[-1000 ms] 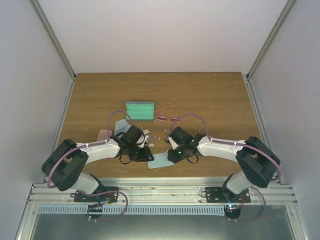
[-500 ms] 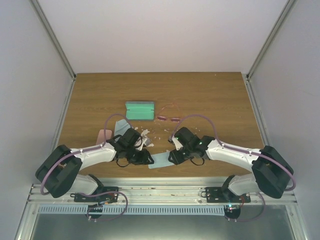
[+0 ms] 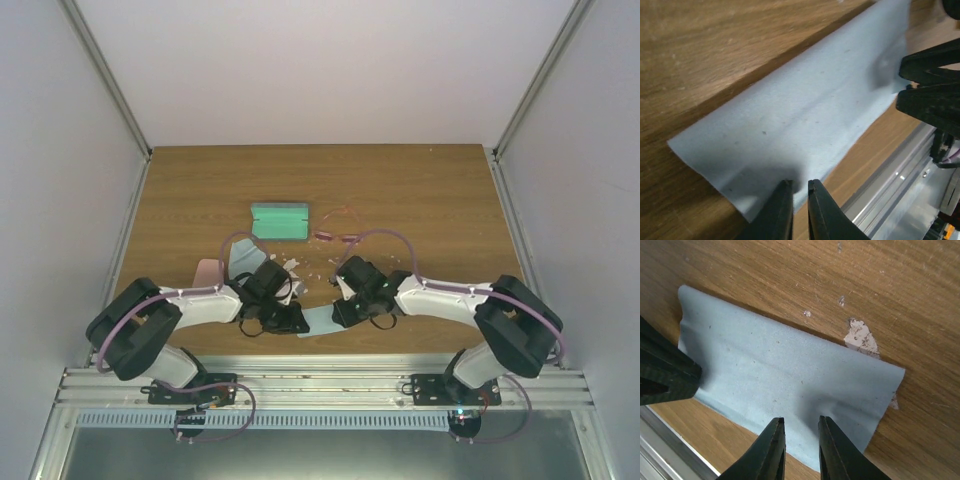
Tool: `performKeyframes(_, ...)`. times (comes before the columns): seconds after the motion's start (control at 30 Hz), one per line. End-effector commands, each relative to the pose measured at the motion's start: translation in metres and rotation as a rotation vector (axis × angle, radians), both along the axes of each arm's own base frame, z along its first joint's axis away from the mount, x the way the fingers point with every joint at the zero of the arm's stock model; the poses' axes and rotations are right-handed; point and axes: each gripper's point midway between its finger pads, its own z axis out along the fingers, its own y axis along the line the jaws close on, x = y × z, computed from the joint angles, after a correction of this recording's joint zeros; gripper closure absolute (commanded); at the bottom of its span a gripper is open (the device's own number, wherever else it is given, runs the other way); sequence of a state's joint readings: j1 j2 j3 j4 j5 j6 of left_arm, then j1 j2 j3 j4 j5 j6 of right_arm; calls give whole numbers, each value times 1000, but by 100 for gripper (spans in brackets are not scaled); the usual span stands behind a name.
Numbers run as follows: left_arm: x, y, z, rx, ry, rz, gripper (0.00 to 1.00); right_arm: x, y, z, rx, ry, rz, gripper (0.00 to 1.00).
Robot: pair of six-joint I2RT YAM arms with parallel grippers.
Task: Organize the sunglasses
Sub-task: Fold the glasses cleaning cloth at the center of the board.
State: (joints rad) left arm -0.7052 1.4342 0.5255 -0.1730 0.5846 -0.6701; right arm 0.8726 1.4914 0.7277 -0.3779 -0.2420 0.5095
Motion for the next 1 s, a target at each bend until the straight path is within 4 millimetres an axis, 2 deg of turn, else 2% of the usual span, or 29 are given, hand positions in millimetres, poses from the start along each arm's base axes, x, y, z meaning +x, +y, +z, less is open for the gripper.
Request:
performKeyframes(0.0,7,-6,-8,34,-10,22,88,0,4,-8,-6,8,-43,81)
performKeyframes(0.1,4,7,-18,107,2,45,89,-8,-10,-17,-54,31,-76,81)
performKeyframes(0.23,-2,25,-26,190,10,72,90,-20,-44,-27,-150,47,-140,81)
performKeyframes(0.3,-4,28,-25,193,9,72,91,-24,-61,-27,-204,45,-179,81)
performKeyframes(0.37,-2,23,-18,166,-3,67,91,-21,-70,-20,-234,19,-205,80)
performKeyframes(0.5,8,7,10,80,-47,63,89,-5,-63,2,-209,-49,-226,76)
performKeyframes(0.57,14,5,22,78,-67,85,81,3,-59,7,-211,-77,-233,70)
performKeyframes(0.63,22,15,25,141,-87,148,69,9,-56,8,-225,-91,-240,63)
performKeyframes(0.77,28,37,23,263,-86,290,60,18,-47,11,-240,-113,-247,50)
performKeyframes(0.87,27,30,25,208,-87,305,61,26,-32,14,-220,-127,-236,52)
performKeyframes(0.97,29,11,32,99,-98,284,72,29,-5,17,-132,-116,-182,66)
